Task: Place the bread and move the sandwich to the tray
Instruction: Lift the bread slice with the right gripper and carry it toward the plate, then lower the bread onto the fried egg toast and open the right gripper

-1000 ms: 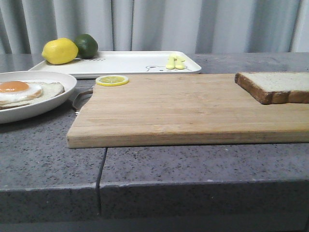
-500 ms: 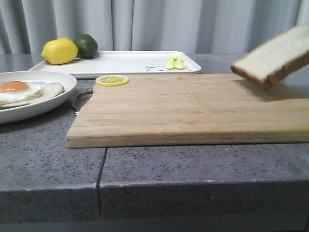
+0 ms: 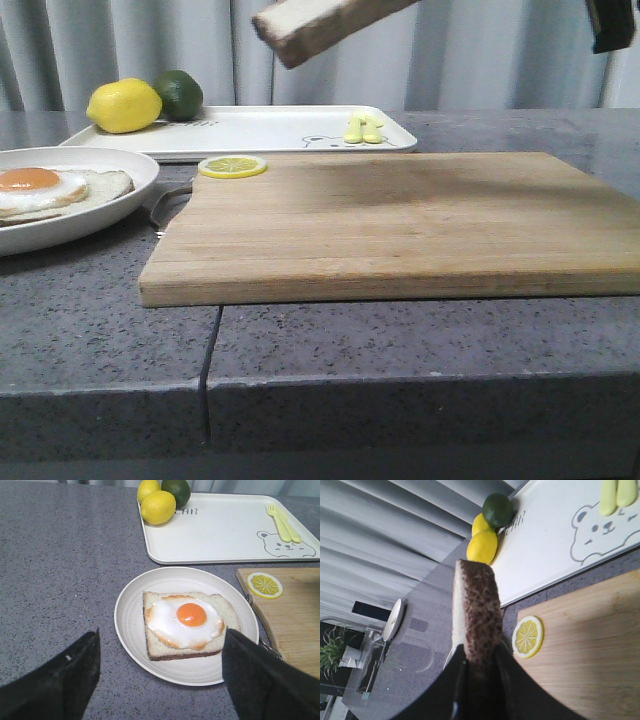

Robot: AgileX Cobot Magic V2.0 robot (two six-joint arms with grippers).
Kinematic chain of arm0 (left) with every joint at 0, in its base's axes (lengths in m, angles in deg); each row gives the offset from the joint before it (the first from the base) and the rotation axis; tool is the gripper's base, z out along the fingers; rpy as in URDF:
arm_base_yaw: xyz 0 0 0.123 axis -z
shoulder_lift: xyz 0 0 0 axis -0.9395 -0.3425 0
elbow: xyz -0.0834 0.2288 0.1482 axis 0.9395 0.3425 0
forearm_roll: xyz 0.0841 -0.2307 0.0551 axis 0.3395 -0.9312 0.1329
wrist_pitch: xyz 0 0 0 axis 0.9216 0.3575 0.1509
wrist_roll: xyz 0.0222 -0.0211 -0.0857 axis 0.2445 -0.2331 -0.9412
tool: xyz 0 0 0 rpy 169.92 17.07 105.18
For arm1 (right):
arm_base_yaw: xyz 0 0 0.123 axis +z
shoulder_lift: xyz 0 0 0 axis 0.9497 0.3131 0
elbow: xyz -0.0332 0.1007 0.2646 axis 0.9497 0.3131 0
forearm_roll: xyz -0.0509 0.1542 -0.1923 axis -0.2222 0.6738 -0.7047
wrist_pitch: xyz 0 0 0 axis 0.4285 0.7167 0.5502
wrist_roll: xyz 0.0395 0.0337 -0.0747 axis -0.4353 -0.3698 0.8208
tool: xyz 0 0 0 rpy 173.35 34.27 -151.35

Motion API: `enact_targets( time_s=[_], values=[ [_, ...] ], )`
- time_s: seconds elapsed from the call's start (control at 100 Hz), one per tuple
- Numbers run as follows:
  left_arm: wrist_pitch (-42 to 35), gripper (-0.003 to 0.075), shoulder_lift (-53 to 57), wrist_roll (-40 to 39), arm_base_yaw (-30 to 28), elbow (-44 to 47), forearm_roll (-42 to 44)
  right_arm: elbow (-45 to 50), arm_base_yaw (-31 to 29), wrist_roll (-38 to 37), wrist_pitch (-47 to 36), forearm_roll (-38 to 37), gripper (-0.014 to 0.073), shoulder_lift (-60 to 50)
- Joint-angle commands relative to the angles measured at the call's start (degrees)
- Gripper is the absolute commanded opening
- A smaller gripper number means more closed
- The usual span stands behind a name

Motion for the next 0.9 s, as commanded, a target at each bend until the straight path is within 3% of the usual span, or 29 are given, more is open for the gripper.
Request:
enact_targets(
  time_s=[0.0, 0.52, 0.89],
  values=[
    [-3.83, 0.0482, -0.69, -0.55, -0.11, -2.03, -0.7, -4.24, 5.28, 0.99, -4.13, 6.09, -0.0058, -0.7],
    [-3.83, 0.0482, -0.69, -0.55, -0.11, -2.03, -0.7, -23.25, 25.64, -3.69, -17.02, 6.09, -0.0058, 17.33],
    [-3.83, 0.0483, -0.69, -0.55, -0.11, -2.03, -0.7, -31.56, 32.86, -10.17, -25.87, 6.09, -0.0058, 26.84]
  ],
)
